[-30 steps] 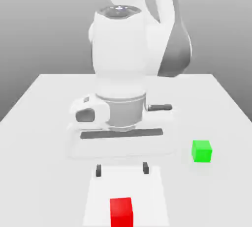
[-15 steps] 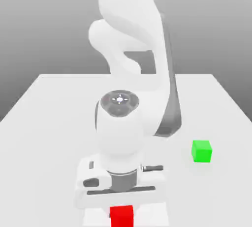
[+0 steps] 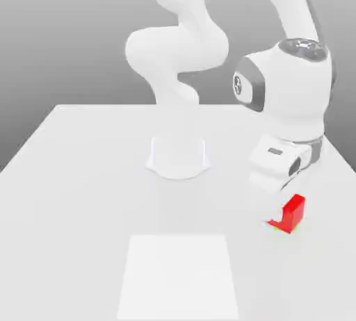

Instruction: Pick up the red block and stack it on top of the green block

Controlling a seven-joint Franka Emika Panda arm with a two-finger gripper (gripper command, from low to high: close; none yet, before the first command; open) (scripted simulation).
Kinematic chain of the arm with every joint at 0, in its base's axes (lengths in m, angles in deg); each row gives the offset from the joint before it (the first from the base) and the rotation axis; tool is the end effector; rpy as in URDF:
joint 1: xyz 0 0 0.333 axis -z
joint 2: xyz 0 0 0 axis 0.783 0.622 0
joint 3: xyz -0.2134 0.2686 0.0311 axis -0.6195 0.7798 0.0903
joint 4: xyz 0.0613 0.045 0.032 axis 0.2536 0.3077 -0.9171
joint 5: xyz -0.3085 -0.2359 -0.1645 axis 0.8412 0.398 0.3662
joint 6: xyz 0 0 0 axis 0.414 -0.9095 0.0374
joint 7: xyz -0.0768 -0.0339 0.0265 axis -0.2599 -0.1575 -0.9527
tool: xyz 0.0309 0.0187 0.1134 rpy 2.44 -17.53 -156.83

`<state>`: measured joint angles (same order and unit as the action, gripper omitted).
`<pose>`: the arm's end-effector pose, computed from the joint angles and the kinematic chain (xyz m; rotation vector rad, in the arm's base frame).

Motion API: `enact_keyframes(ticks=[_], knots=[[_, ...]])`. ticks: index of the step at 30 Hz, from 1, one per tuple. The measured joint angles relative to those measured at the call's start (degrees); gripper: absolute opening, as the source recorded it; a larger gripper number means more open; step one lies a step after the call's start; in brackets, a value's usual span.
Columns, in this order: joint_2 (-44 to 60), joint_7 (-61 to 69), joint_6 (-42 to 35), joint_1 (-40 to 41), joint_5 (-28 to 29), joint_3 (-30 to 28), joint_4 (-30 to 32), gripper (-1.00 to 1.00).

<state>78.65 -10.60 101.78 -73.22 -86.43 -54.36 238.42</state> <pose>0.3315 0.2191 0.2360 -3.0660 -0.4513 0.0218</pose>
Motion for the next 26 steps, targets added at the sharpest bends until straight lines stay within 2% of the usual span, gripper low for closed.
enact_keyframes(ticks=[4,8,11,12,18,26], knots=[[-6.01,7.86,0.59,-7.05,-0.13,3.47,6.6,-1.0],[-0.56,6.79,6.88,-6.59,3.45,5.0,7.54,-1.0],[5.51,3.28,12.67,-6.1,8.64,4.25,7.44,-1.0],[7.29,1.9,14.31,-6.09,10.62,3.76,7.39,1.0],[8.18,1.22,15.17,-5.92,11.6,3.52,7.36,1.0],[-5.22,7.9,2.6,-9.85,1.99,2.26,7.83,1.0]])
